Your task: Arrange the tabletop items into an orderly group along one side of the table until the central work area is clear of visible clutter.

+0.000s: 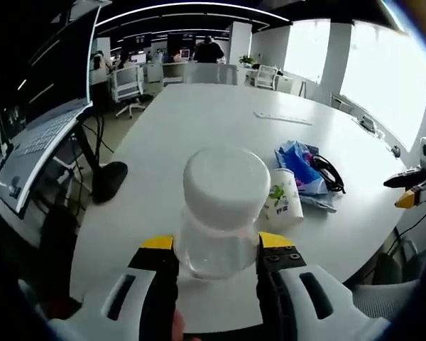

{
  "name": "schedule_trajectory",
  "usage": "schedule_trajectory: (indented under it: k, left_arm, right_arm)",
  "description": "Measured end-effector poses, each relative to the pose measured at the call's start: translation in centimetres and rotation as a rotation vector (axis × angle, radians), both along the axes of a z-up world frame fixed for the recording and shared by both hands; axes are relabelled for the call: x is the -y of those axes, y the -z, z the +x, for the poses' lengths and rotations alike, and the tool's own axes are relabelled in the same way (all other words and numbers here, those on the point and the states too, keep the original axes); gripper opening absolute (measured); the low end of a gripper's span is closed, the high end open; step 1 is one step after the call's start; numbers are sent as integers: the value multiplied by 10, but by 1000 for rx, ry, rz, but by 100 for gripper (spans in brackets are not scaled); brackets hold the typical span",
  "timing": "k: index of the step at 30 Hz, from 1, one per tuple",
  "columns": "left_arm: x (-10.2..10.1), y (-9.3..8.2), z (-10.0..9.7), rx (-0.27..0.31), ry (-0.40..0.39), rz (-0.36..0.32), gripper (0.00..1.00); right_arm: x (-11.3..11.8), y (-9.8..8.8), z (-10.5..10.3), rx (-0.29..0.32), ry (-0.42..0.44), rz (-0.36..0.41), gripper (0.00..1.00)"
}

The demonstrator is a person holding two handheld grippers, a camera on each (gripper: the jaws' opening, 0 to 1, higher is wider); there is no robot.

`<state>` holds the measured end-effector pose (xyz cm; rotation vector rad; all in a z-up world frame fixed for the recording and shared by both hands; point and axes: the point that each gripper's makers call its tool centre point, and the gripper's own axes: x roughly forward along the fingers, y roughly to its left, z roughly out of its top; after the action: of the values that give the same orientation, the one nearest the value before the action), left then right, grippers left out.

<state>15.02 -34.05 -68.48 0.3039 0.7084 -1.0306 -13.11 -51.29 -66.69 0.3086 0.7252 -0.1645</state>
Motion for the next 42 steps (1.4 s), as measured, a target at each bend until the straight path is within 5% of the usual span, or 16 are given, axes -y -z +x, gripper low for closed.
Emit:
schedule_trajectory:
  k: [20,42]
  left_arm:
    - [43,-6,23,-6,38,-21,41]
    - [114,-28,77,31,17,-54,41]
  right_arm:
    - [8,2,0,-13,16,4,55]
    - [17,11,-7,-30,64,25,55]
